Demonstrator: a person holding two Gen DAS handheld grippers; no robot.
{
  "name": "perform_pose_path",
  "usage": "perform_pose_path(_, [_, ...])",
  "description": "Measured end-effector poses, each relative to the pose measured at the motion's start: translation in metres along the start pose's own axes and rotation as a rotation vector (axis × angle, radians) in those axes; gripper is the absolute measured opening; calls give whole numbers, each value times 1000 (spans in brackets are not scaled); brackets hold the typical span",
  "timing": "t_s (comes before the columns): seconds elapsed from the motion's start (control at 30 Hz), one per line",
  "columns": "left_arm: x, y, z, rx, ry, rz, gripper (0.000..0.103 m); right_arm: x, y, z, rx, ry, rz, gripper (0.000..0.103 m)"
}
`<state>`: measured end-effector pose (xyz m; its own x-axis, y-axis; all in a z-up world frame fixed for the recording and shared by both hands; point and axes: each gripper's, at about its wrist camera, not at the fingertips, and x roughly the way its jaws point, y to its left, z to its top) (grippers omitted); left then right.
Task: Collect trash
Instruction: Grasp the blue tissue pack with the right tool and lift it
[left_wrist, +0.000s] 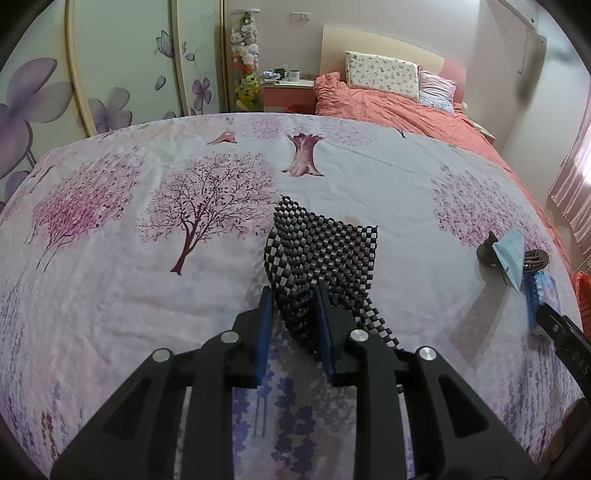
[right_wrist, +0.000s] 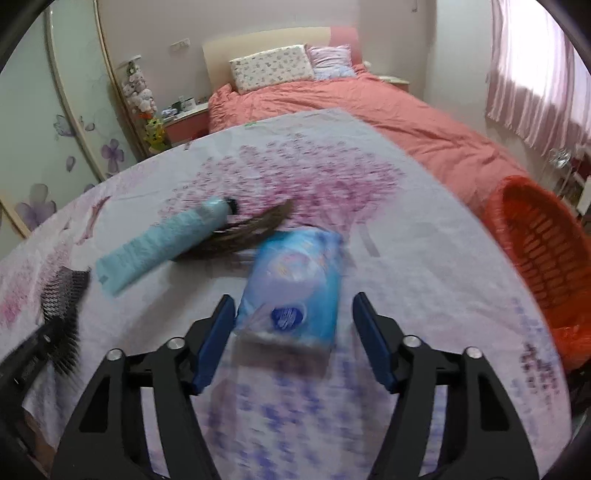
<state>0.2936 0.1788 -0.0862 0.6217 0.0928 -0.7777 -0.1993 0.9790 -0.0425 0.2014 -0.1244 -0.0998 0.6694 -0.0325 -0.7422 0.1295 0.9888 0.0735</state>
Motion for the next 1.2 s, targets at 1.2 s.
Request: perform_pose_path(1.2, [-3,6,-4,-20,-1,-21,25,22,-27,18,-99,52,22,68])
